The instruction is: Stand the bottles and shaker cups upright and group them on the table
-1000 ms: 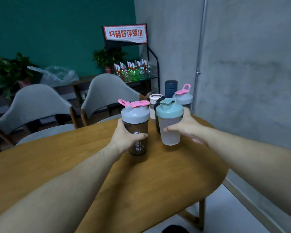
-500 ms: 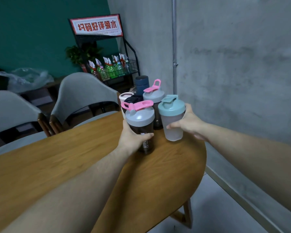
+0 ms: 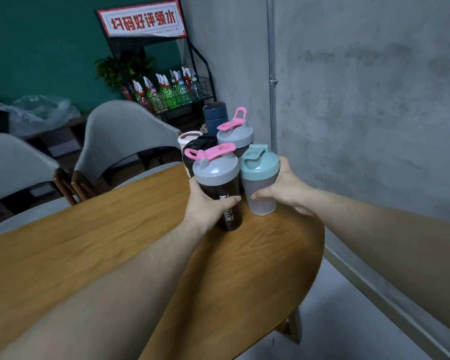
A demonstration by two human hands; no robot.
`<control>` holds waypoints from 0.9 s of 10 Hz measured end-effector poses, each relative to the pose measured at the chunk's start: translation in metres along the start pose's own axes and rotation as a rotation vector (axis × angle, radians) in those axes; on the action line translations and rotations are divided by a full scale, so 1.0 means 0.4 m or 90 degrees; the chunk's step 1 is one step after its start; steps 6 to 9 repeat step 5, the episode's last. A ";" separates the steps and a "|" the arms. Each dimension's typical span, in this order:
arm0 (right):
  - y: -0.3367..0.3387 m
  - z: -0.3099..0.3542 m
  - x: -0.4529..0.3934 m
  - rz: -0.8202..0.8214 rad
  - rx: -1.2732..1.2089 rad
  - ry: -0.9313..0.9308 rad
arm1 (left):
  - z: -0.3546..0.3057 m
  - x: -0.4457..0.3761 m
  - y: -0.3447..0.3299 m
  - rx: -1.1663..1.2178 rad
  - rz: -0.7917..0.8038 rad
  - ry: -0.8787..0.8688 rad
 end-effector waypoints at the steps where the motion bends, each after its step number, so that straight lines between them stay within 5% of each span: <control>1: -0.007 -0.002 0.006 -0.005 0.013 -0.013 | 0.004 0.004 -0.005 0.001 -0.001 0.013; 5: 0.030 0.008 0.155 0.061 0.202 -0.149 | 0.025 0.051 0.112 -0.139 0.026 0.134; 9: 0.030 0.008 0.155 0.061 0.202 -0.149 | 0.025 0.051 0.112 -0.139 0.026 0.134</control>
Point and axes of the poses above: each hand's wrist, its own x-axis away from the middle knuckle, its own y-axis out of the back of the hand, z = x × y, the point moved 7 cm from there along -x, towards the middle knuckle, and after that the axes turned 15 degrees about -z, right-handed, at the moved point
